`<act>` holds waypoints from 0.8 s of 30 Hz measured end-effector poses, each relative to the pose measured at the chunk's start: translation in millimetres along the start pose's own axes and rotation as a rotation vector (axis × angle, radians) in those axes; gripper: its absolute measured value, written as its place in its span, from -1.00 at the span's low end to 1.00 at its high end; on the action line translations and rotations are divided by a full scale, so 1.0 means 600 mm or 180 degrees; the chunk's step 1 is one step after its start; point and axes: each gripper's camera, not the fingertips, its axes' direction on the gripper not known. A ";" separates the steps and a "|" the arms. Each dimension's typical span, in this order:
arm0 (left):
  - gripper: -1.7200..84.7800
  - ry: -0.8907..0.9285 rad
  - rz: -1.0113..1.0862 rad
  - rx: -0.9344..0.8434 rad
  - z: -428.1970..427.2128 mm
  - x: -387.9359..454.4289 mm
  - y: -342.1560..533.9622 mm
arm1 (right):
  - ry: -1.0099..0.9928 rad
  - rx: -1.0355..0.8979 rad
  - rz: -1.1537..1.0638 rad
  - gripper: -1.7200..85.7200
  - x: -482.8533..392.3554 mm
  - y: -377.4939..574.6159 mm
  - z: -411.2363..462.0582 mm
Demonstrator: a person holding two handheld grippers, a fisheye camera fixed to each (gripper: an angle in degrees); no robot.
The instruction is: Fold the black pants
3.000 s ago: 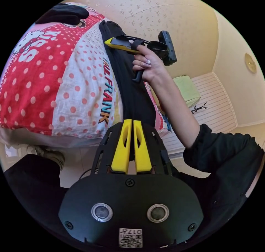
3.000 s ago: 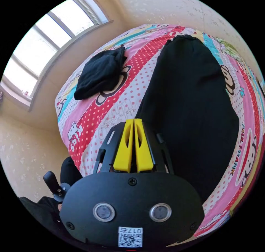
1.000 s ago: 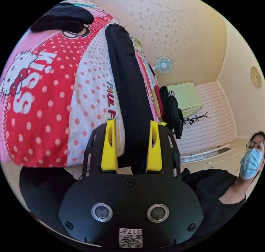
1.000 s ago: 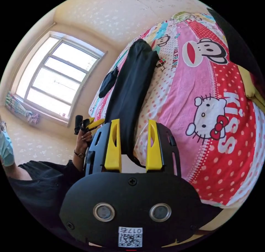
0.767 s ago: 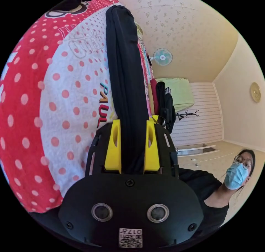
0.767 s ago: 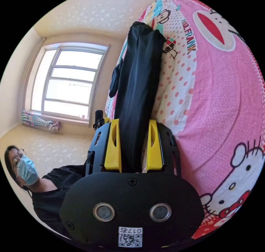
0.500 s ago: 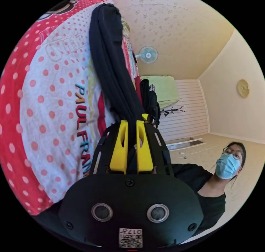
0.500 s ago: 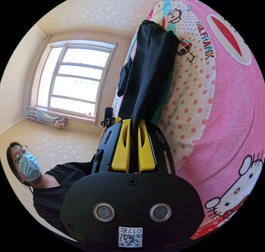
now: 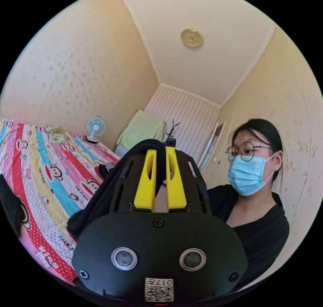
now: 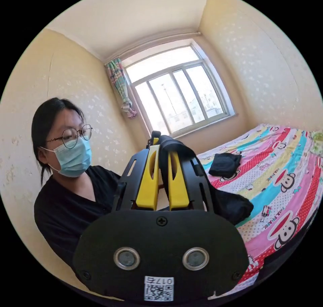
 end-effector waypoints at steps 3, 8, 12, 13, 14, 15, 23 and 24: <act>-0.85 0.0014 0.0035 0.0119 0.018 0.037 -0.053 | 0.0309 0.0077 -0.0118 -0.94 -0.071 -0.069 -0.016; -0.85 0.0105 -0.0455 -0.0015 0.075 -0.057 -0.097 | 0.0845 0.0057 0.0089 -0.91 -0.064 -0.120 -0.014; -0.85 0.0022 -0.0978 -0.0033 0.114 -0.199 -0.087 | 0.0944 -0.0009 0.0670 -0.91 0.072 -0.109 0.007; -0.85 -0.0128 -0.1096 -0.0064 0.126 -0.246 -0.091 | 0.1034 -0.0045 0.0845 -0.92 0.121 -0.107 0.017; -0.85 -0.0273 -0.1188 -0.0108 0.139 -0.290 -0.097 | 0.1098 -0.0069 0.0927 -0.92 0.146 -0.108 0.023; -0.85 -0.0354 -0.1218 -0.0127 0.145 -0.311 -0.101 | 0.1283 -0.0124 0.1039 -0.93 0.193 -0.113 0.038; -0.84 -0.1177 -0.1700 -0.0757 0.192 -0.533 0.048 | 0.1965 -0.0600 0.1256 -0.95 0.369 -0.009 0.159; -0.84 -0.1156 -0.1764 -0.0836 0.193 -0.541 0.078 | 0.1915 -0.0752 0.1283 -0.95 0.370 0.049 0.174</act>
